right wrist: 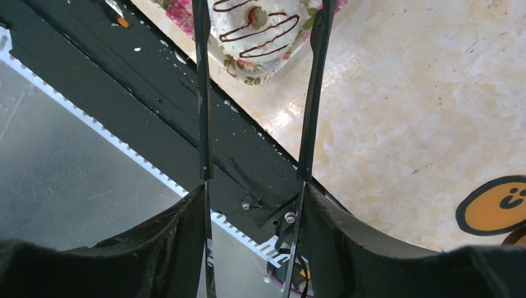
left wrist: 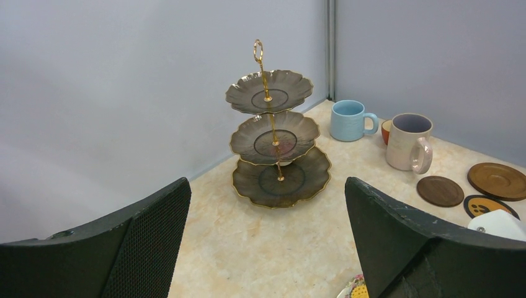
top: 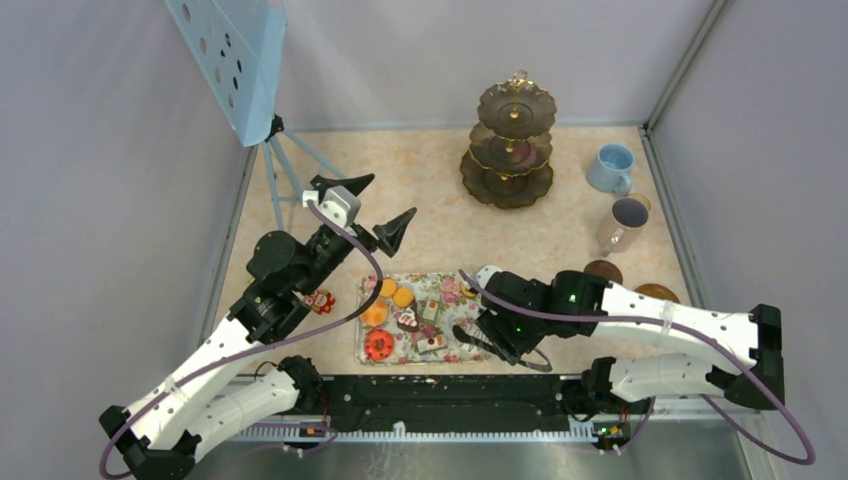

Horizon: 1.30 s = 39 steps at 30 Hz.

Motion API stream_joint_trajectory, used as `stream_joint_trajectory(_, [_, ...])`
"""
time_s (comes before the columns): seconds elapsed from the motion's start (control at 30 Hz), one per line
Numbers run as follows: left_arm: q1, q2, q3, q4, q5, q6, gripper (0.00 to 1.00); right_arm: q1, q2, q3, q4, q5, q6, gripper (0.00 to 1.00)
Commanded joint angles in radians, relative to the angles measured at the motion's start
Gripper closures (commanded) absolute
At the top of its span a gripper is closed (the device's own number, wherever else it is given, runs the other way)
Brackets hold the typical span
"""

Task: Serve the afternoon tea

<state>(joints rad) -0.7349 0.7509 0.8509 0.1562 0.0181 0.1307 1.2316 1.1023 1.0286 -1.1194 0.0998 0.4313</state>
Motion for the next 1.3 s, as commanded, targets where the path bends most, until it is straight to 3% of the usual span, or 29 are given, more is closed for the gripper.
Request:
stream_joint_trajectory(0.0, [-0.003,-0.003,0.009,0.027,-0.007,0.006,0.01,0.022,0.019,0.042,0.016,0.024,0.004,0.47])
stream_joint_trajectory(1.27, [-0.003,-0.004,0.01,0.027,0.008,0.004,0.01,0.108,0.164,0.05,0.014,0.052,0.007,0.48])
